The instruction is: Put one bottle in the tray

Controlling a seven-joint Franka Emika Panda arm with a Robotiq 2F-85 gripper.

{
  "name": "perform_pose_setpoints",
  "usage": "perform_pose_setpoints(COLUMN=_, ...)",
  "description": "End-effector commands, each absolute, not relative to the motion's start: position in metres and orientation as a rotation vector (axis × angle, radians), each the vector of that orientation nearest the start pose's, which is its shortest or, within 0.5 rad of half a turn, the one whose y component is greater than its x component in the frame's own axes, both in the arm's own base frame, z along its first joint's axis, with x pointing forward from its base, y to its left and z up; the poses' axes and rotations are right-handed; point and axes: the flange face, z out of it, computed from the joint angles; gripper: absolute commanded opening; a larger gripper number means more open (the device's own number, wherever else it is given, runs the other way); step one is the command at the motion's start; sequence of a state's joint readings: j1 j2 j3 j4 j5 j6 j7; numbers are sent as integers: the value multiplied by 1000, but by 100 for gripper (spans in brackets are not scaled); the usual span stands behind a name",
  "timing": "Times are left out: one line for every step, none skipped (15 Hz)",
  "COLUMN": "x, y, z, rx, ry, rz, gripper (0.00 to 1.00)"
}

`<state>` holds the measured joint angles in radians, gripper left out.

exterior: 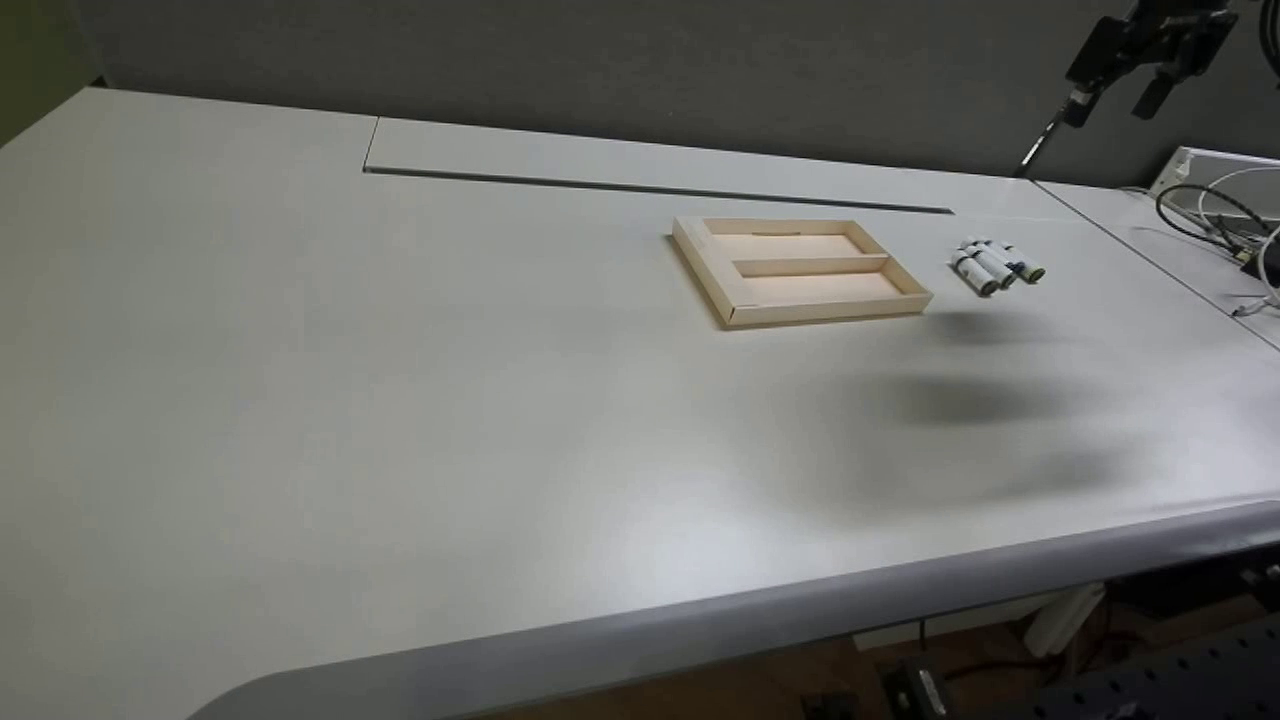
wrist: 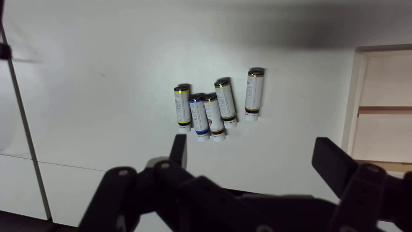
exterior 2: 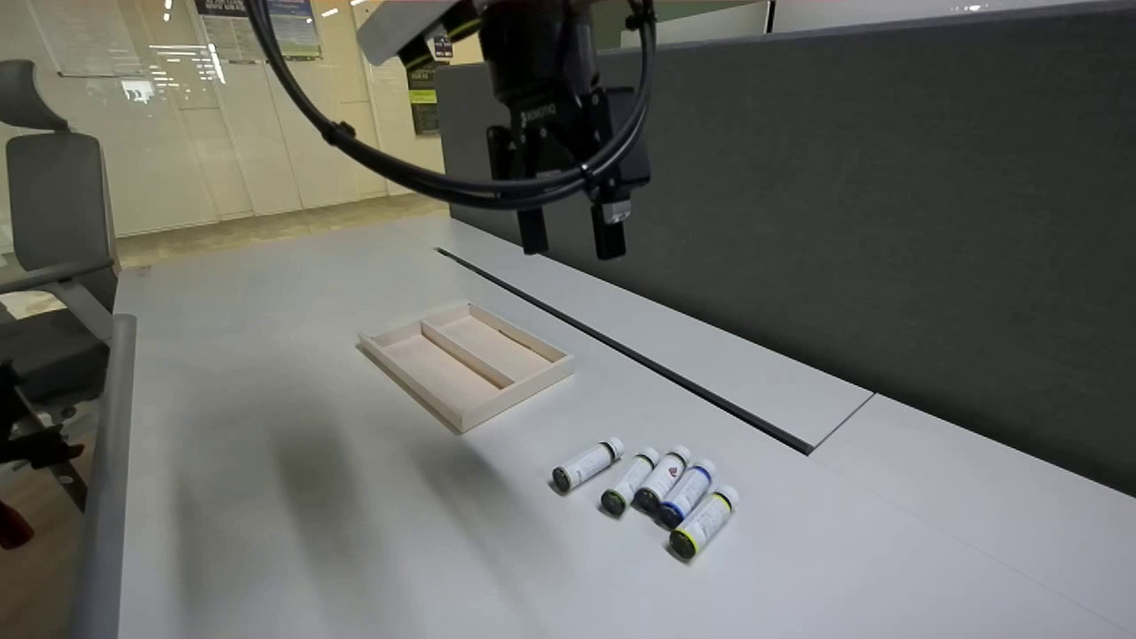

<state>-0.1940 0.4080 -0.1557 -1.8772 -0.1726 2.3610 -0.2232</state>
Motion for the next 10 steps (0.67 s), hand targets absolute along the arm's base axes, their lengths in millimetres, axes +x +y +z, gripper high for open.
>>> perform_pose_setpoints(x=604, y=-216, z=307, rx=-3343, ry=-10, rz=-40, gripper=100)
perform_pose_setpoints(x=604, y=-216, z=308, rx=-3344, ry=-10, rz=-43, gripper=100)
perform_pose_setpoints(x=604, y=-216, z=310, rx=-3344, ry=-9, rz=-45, gripper=100)
perform_pose_setpoints(x=612, y=-220, z=286, rx=-3352, ry=9, rz=-15, gripper=100)
perform_pose_setpoints(x=614, y=-222, z=269, rx=-3345, ry=-10, rz=1, gripper=100)
perform_pose_setpoints(x=614, y=-223, z=252, rx=-3328, ry=-21, rz=42, gripper=100)
perform_pose_setpoints(x=615, y=-223, z=232, rx=-3319, ry=-32, rz=66, gripper=100)
perform_pose_setpoints(x=615, y=-223, z=214, rx=-3313, ry=-28, rz=99, gripper=100)
perform_pose_setpoints(x=614, y=-224, z=196, rx=-3309, ry=-26, rz=116, gripper=100)
perform_pose_setpoints(x=615, y=-225, z=181, rx=-3305, ry=-32, rz=121, gripper=100)
